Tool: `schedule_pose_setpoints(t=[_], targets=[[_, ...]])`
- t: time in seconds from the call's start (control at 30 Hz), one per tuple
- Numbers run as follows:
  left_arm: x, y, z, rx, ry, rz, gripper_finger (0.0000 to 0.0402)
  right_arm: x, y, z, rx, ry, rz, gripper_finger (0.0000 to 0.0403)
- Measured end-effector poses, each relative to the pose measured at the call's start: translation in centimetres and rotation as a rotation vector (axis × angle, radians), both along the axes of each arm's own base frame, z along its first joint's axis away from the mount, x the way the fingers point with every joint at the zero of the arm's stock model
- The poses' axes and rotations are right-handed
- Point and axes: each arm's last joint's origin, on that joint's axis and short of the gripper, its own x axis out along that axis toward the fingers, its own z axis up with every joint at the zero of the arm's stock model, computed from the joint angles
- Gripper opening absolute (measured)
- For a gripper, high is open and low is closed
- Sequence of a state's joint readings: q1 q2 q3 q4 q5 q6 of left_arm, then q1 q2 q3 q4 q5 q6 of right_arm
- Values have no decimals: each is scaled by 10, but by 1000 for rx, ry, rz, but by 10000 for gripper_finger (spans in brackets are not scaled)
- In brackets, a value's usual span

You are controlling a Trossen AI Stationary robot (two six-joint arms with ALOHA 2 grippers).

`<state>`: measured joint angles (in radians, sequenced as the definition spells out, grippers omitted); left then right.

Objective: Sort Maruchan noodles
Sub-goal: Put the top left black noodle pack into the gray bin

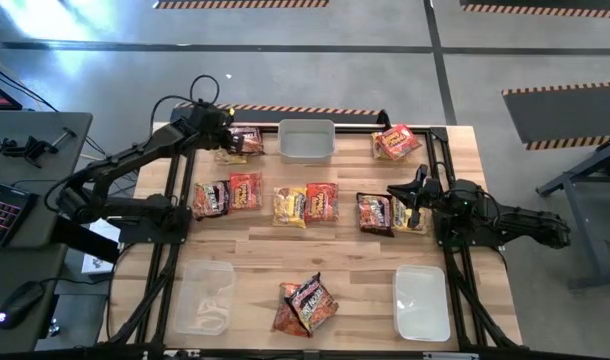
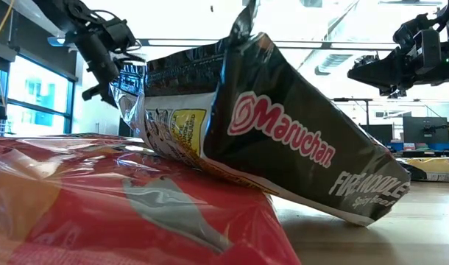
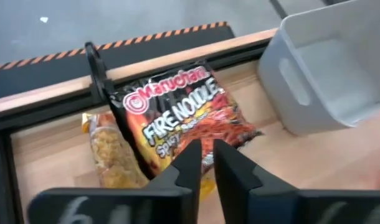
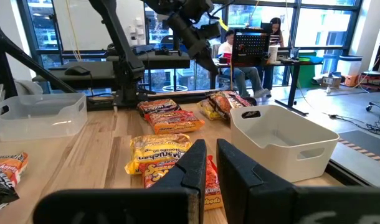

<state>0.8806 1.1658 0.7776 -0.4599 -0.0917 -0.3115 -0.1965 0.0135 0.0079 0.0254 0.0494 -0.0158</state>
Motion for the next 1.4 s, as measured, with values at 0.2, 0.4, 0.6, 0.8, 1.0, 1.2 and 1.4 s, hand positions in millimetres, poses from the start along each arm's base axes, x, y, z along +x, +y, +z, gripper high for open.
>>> schedule_pose_setpoints(t=[0.2, 0.4, 0.6, 0.8, 1.0, 1.2, 1.4], targets=[[0, 17, -19, -48, 63, 60, 119, 0, 0, 0, 0, 0, 1, 23], [-5, 33, -37, -72, 134, 155, 184, 0, 0, 0, 0, 0, 0, 23], [-11, 47, -49, -138, 78, 151, 205, 0, 0, 0, 0, 1, 0, 23], [-16, 59, -59, -169, 15, 155, 202, 0, 0, 0, 0, 0, 0, 23], [-17, 67, -66, -205, -57, 121, 182, 0, 0, 0, 0, 0, 0, 23], [-17, 68, -66, -209, -61, 85, 123, 0, 0, 0, 0, 0, 0, 23], [-16, 67, -60, -173, -71, 34, 52, 0, 0, 0, 0, 0, 0, 23]])
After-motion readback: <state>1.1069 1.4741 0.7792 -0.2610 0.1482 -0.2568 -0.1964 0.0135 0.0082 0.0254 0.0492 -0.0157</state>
